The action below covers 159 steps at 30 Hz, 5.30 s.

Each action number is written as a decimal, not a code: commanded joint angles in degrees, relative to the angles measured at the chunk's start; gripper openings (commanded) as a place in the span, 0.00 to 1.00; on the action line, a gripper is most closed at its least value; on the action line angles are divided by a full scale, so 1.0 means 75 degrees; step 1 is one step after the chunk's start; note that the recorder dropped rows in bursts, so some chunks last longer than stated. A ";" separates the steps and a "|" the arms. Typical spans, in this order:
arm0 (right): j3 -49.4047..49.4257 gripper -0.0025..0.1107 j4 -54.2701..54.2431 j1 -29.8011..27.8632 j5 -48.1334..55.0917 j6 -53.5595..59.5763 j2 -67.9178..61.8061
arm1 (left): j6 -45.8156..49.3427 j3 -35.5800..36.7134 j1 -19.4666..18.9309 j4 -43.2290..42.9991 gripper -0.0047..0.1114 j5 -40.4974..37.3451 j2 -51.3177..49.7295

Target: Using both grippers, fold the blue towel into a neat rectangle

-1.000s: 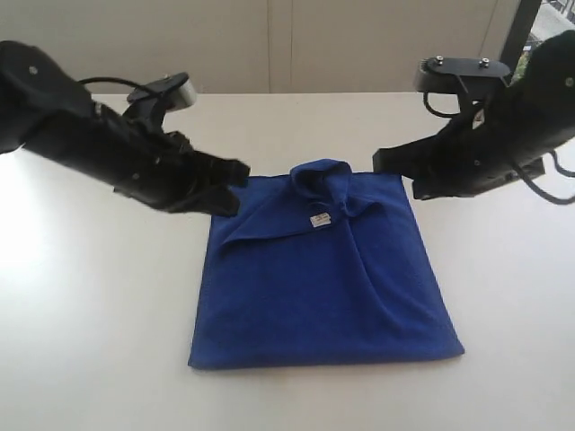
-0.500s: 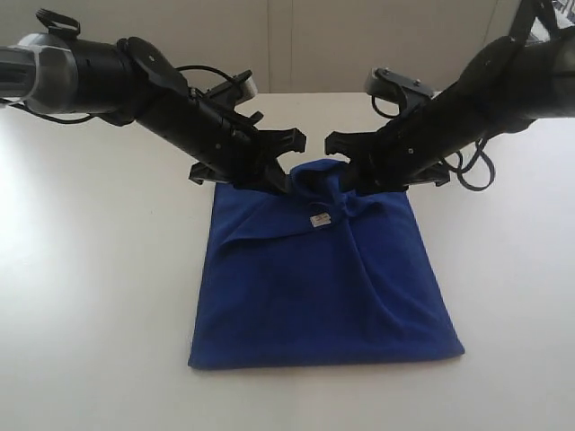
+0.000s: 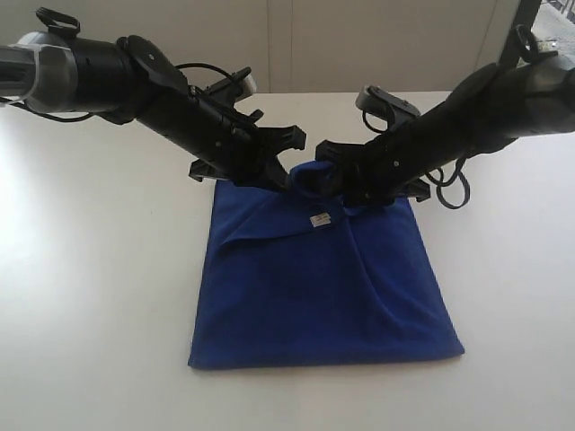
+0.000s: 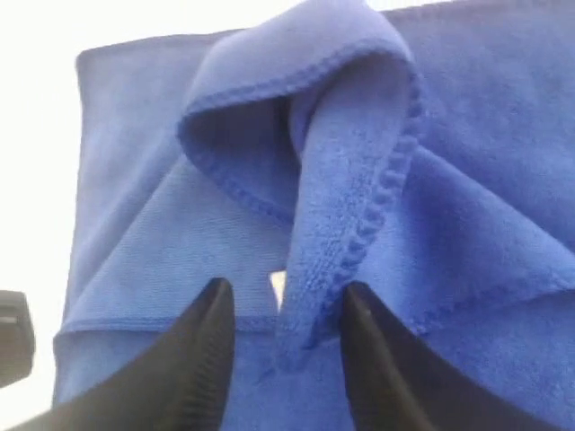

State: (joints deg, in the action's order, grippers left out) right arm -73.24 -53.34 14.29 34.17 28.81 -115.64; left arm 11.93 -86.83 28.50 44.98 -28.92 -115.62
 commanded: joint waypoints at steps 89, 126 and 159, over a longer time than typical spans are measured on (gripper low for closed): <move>-0.0042 0.02 0.2942 -0.0561 -0.0915 -0.0471 0.1076 | 0.1277 -0.0352 0.1150 0.2123 0.09 0.2395 -0.1235; -0.0042 0.02 0.3004 -0.0698 -0.0747 -0.0539 0.1076 | 0.0893 -0.0352 0.1007 0.2546 0.42 0.1327 -0.1201; -0.0042 0.02 0.3004 -0.0698 -0.0719 -0.0469 0.1076 | 0.1011 -0.0525 0.1029 0.2795 0.41 0.1644 -0.1648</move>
State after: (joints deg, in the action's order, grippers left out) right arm -73.50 -31.03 9.67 28.62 24.90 -107.72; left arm 19.08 -90.45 35.99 64.78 -15.71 -127.62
